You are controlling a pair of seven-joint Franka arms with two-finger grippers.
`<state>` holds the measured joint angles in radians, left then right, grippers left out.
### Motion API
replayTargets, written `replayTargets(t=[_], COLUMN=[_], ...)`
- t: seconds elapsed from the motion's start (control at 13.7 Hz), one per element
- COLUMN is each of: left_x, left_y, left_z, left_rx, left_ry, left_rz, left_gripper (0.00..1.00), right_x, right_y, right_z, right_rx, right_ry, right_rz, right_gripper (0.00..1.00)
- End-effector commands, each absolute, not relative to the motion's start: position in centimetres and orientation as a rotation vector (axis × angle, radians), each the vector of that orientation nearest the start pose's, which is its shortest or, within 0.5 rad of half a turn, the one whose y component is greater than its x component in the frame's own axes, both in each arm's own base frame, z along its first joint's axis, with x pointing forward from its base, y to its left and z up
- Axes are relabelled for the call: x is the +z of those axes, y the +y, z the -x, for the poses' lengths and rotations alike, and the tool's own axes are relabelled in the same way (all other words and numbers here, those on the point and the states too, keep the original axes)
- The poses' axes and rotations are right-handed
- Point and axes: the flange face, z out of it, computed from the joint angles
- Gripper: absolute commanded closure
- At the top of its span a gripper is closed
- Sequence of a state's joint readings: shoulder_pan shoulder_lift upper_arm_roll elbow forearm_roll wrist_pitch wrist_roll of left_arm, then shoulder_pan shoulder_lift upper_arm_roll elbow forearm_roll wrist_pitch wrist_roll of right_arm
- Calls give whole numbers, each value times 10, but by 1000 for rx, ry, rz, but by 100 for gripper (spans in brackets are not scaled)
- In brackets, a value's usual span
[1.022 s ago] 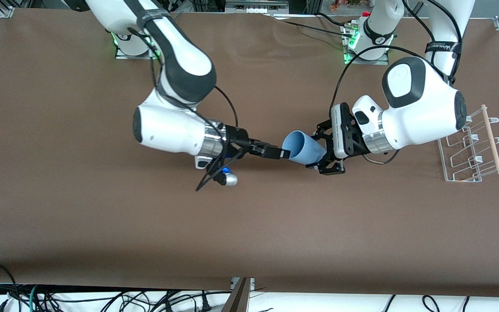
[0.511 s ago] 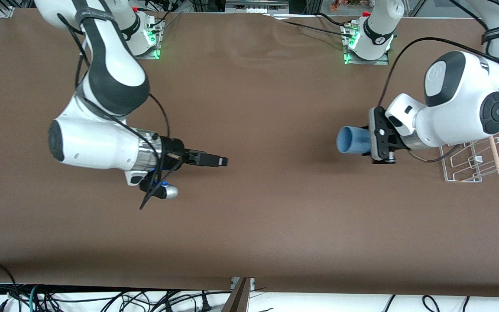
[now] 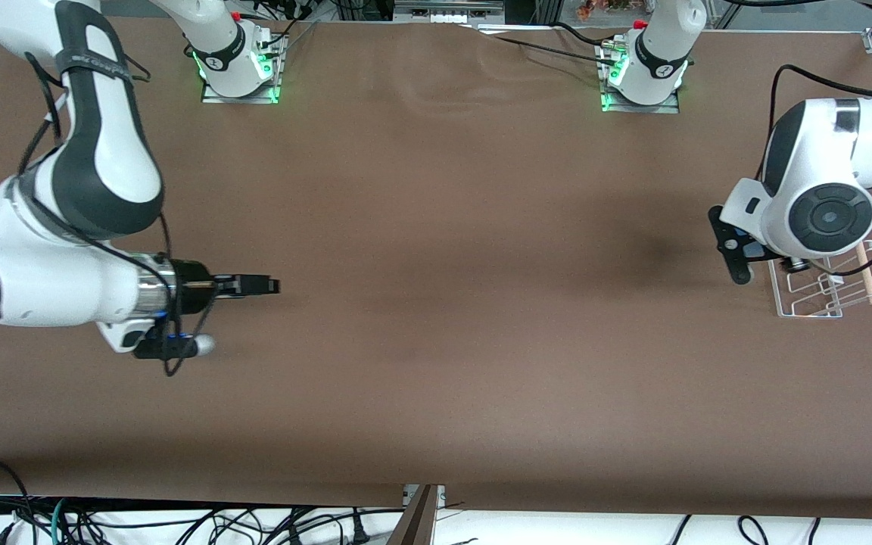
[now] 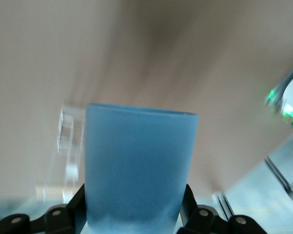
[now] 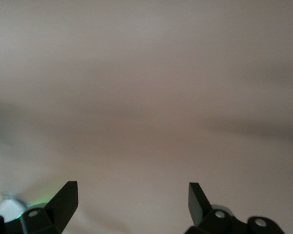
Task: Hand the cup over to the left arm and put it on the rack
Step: 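Open the right gripper and withdraw while the left gripper carries the cup, then lower the cup onto the rack dowels with the left gripper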
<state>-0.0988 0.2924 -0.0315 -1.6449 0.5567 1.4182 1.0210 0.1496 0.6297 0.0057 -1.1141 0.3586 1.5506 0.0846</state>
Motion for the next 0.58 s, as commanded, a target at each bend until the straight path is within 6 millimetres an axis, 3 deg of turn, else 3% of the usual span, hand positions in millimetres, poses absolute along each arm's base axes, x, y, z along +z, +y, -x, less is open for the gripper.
replayTargets(t=[0.0, 0.22, 0.37, 0.51], left_x=[408, 372, 336, 303], left_y=[-2, 13, 29, 36], left_z=[-591, -577, -556, -538], left_rx=[1197, 1323, 1305, 1224], left_ry=[1274, 1044, 898, 863], left_rz=[2008, 1817, 1663, 1590], left_gripper=[100, 100, 100, 100], right_x=[458, 470, 492, 525], right_y=[116, 87, 76, 66], right_z=[-675, -657, -641, -623], right_rx=[312, 202, 136, 77], right_ry=[-135, -122, -139, -155], right_rz=[2927, 3058, 3129, 3200], right_gripper=[0, 0, 0, 0])
